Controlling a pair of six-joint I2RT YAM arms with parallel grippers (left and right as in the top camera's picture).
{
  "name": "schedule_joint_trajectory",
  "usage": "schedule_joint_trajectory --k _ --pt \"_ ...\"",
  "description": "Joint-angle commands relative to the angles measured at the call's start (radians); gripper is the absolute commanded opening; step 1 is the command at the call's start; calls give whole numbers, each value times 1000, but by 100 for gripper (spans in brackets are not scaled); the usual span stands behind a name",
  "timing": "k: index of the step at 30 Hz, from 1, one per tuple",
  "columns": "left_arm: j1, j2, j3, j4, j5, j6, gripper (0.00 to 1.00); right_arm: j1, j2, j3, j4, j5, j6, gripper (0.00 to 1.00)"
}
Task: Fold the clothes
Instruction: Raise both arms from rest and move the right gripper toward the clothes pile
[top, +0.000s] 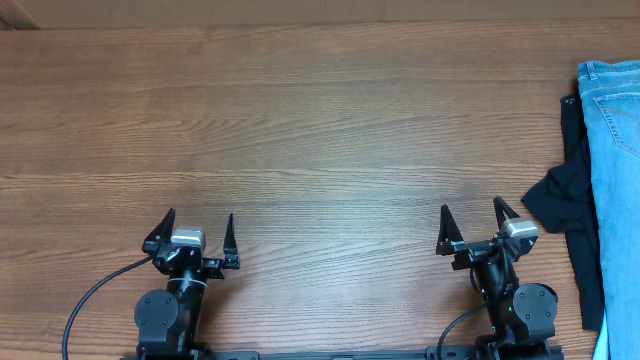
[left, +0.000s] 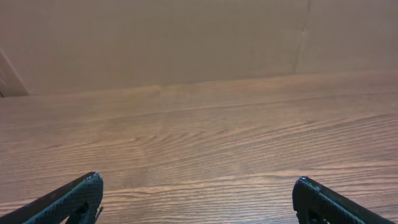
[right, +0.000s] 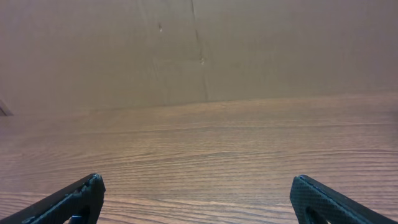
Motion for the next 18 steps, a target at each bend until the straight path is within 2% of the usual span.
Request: schedule_joint_trajectory --k 1,10,13,16,18 --pt "8 -11 -16 7 22 -13 100 3 -10 -10 7 -1 4 100" --pt "8 -11 -16 11 89 -12 100 3 -10 -10 7 -6 10 100" --pt "8 -11 -13 12 102 -12 100 3 -10 -9 11 -41 152 100" --pt "8 -11 22 8 166 -13 100 3 -10 26 3 -93 163 100" --pt "8 -3 92 -31 158 -32 100 3 -7 104 -66 -88 163 100"
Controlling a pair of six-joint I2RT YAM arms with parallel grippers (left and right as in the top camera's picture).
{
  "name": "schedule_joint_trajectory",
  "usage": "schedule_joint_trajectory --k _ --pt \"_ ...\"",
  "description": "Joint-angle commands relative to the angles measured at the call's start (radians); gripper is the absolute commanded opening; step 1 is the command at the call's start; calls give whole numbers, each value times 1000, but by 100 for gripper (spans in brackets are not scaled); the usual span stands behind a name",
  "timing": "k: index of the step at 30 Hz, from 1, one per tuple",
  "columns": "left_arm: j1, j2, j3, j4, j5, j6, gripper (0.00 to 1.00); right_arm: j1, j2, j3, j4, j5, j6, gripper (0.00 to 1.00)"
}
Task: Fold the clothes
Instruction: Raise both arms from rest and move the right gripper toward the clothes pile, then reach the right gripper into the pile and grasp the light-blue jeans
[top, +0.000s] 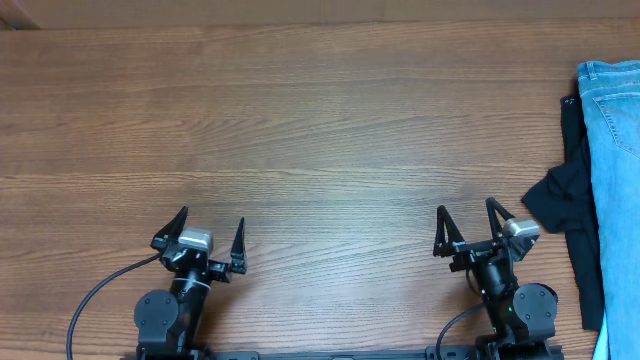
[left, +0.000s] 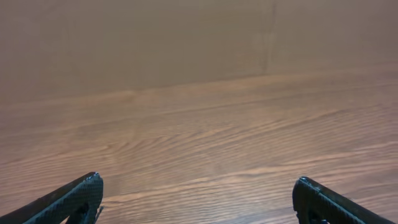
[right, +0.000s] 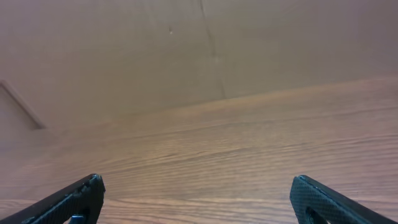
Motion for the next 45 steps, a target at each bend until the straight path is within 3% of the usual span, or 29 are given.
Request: schedule_joint_trajectory --k 1,6,9,12,14,16,18,20,23,25,28,34,39,45 --pt "8 10 119 -52 39 -29 100 3 2 142 -96 -23 32 100" --pt "8 231 342 -142 38 -54 100 3 183 385 -338 -15 45 100" --pt "8 523 593 -222 43 -61 100 3 428 587 -459 -12 100 100" --pt "8 797 886 -401 59 -77 100 3 657 828 -619 -12 98 100" --pt "8 1041 1201 -642 75 -76 100 3 884 1123 -853 -12 93 100" --pt "8 1207 1433 -827 74 -75 100 3 1030 1309 -1000 -13 73 100" --pt "8 1352 1642 -988 64 -1 100 3 1155 1437 -1121 -31 73 100" --pt "8 1438 1760 -1071 93 -8 100 3 1244 1497 -1165 -30 66 100" --pt "8 1511 1830 -1087 206 -8 100 -33 1363 1536 -1165 19 64 96" --pt "8 1520 1830 -1089 204 -4 100 -109 1453 1569 -1162 80 112 90" --pt "8 1524 1830 -1088 205 -5 100 -246 1591 1617 -1125 156 154 91" --pt "8 1526 1830 -1086 211 -10 100 -510 1836 1640 -798 164 163 88" --pt "8 1526 1830 -1087 229 -52 100 -618 1907 1640 -595 164 164 86" --pt "8 1526 1830 -1086 229 -59 100 -631 2001 1640 -550 158 161 87"
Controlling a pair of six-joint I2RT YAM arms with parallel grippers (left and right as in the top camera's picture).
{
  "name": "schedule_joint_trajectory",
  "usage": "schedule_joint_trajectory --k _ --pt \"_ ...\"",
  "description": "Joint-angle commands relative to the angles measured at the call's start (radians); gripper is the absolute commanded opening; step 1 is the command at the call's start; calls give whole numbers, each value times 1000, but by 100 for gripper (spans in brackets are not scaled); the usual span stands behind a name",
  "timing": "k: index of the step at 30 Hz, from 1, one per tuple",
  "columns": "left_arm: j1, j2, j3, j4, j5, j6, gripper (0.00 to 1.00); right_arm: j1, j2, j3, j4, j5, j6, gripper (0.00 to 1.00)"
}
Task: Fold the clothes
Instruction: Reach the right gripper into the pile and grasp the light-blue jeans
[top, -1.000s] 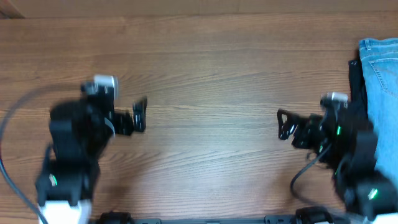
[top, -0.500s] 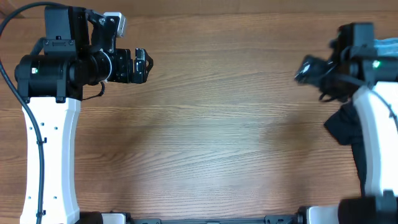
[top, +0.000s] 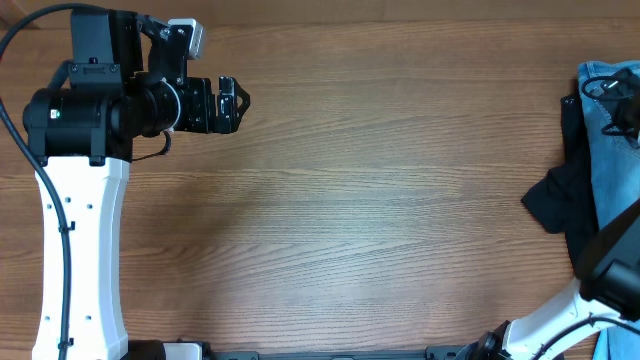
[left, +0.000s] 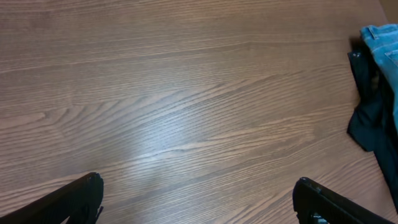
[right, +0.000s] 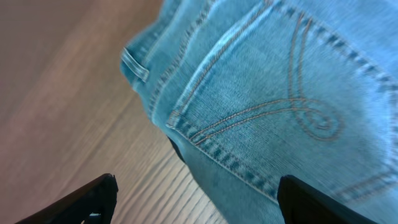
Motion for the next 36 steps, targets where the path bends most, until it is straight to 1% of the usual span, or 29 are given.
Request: schedule_joint_trajectory --k 1,6,9,10,13,14,19,21,22,24,25,26,27,29,30,34,36 --pt "8 2 26 2 23 -14 100 14 70 24 6 0 -2 87" --pt "8 2 26 3 23 -14 100 15 117 19 5 30 -2 87" --pt "8 2 26 17 23 -14 100 16 123 20 0 28 -2 85" --pt "8 2 26 22 23 -14 100 17 123 22 -2 -32 -32 86" --pt "8 2 26 32 23 -14 100 27 123 22 -6 -270 -167 84" --pt "8 2 26 33 23 -14 100 36 123 22 -9 -292 -183 85" --pt "8 2 26 32 23 -14 100 68 120 22 -14 -233 -182 93" --pt "8 2 26 32 23 -14 100 68 106 23 -13 -168 -174 82" --pt "8 2 26 32 23 -14 100 68 96 24 -12 -131 -175 81" --pt "8 2 26 32 23 -14 100 68 78 39 -10 -24 -175 91" --pt "8 2 26 34 23 -14 100 69 78 48 -20 21 -176 90" --pt "8 2 26 39 23 -14 100 73 79 48 -35 81 -175 88" --pt "8 2 26 40 23 -14 100 79 79 48 -43 134 -175 88" --pt "8 2 26 42 23 -14 100 95 79 48 -40 228 -175 91" --pt "8 2 26 43 23 -14 100 105 80 48 -38 266 -175 92" --pt "8 2 26 42 23 -14 100 116 97 47 -28 329 -175 92" --pt "8 2 26 42 23 -14 100 114 114 47 -35 329 -175 91"
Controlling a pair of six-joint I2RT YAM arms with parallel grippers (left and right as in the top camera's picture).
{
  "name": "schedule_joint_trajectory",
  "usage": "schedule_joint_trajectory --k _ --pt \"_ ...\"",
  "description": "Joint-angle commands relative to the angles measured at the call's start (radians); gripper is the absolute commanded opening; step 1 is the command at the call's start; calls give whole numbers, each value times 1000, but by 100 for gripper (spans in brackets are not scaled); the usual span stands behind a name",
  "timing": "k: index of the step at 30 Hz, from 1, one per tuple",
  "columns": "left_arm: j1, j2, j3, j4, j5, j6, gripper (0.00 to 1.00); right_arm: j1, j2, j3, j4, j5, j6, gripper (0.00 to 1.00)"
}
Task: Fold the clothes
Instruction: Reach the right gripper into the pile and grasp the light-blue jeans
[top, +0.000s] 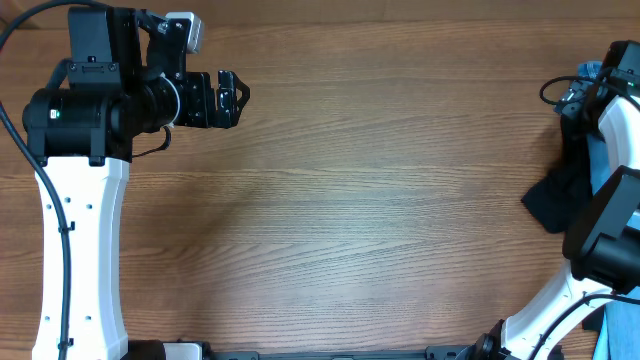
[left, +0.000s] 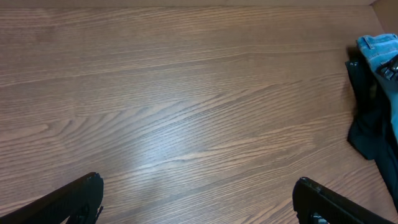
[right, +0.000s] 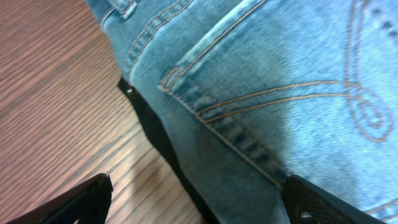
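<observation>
Light blue jeans (right: 267, 74) lie at the table's far right edge, back pocket and waistband seam showing. Under their left edge lies a black garment (top: 556, 192), also visible in the left wrist view (left: 367, 118). My right gripper (right: 199, 208) hovers open just above the jeans' edge, with nothing between its fingers (right: 87, 196). In the overhead view the right gripper (top: 578, 96) sits at the jeans' top left corner (top: 587, 71), and its arm hides most of the denim. My left gripper (top: 233, 96) is open at the far left, high above bare wood, far from the clothes.
The wooden table (top: 380, 190) stretches between both arms. The left arm's white column (top: 75, 240) stands along the left side. The right arm (top: 612, 160) runs along the right edge over the clothes.
The right gripper has shifted over the jeans toward their left edge, where the black garment and the wood now show below it. The left gripper has barely moved.
Both grippers first rested open at the table's front edge, looking across bare wood, and only turned slightly. By 1.2 s ago the left arm stood raised at the far left and the right gripper hung over the jeans' pocket. Now it hovers at their left edge.
</observation>
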Motion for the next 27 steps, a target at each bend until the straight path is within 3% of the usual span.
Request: schedule_joint_trajectory --k 1,7,20,27 --pt "8 2 26 0 23 -7 100 -3 13 32 -2 66 -2 91" --pt "8 2 26 0 23 -6 100 -3 19 23 -7 77 17 84" --pt "8 2 26 19 22 -6 100 -5 22 -15 -25 119 100 89" --pt "8 2 26 20 22 1 100 -69 66 -15 -42 86 153 82"
